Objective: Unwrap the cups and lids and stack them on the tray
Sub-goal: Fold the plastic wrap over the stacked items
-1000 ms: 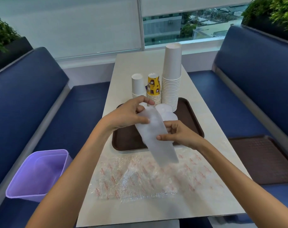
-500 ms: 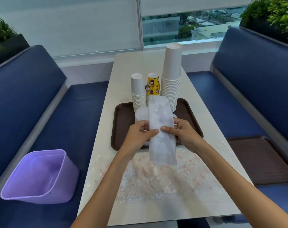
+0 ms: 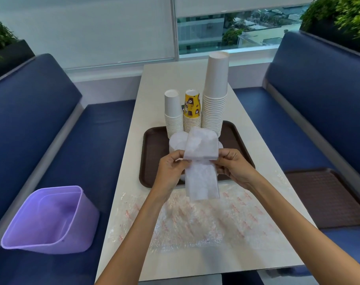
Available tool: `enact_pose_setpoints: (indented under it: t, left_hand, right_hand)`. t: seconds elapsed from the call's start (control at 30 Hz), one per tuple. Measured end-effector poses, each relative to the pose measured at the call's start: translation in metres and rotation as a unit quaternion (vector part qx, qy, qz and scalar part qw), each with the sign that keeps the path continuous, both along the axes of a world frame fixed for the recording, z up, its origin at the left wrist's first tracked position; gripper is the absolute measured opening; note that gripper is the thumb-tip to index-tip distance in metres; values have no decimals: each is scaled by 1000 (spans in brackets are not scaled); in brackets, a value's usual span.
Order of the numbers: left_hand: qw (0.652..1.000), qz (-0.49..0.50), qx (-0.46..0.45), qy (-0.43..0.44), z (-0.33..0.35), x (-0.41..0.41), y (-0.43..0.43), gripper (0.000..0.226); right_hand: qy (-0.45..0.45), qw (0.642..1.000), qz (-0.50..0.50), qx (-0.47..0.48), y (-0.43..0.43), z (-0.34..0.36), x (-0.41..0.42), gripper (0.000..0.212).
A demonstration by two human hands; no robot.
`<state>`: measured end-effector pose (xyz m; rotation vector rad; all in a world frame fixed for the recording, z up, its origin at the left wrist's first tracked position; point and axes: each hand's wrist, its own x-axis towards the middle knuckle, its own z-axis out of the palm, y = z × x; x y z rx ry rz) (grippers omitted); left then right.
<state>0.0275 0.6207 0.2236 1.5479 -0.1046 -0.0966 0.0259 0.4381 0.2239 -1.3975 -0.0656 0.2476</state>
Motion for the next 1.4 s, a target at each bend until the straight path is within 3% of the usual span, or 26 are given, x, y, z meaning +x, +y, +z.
enact_pose_setpoints:
  t: [0.13,0.23,0.4,0.5,0.63,0.73,0.93,1.07,1.23,1.4]
  left_hand:
    - [999,12,17,-25,-8,1,2,34]
    - [997,13,38,-61,-11,1,3,42]
    - [997,28,36,-64,-10,-1,-1,43]
    - [997,35,27,-70,-10,-1,-1,41]
    - [995,38,29,-88,-12,-2,0,43]
    - [994,22,48,-95,-14,-4,5,46]
    - [994,61,-74,48,-11,-21,19,21]
    - [996,26,-36,83,-19,-30,21,39]
    - [993,74,-11,91,-31,-40,29,16]
    - [984,133,-15,119,-45,-47,45,21]
  right_hand:
    - [-39,998,-3,-50,1,0,-2,32]
    - [-36,998,-8,-45,2,2,-4,55]
    - [24,999,-31,12,6,2,-4,24]
    - [102,993,-6,55,6,2,-5,22]
    - [111,994,11,-5,14,-2,-8,34]
    - [87,996,-17,-25,19,-5,-9,17]
    - [70,996,-35,-54,28,-9,-4,9]
    - [59,995,-49,-59,41,-11,-3,25]
    - [62,996,-29,-59,55,-18,-6,29]
    - [86,991,20,-96,73,-36,-14,28]
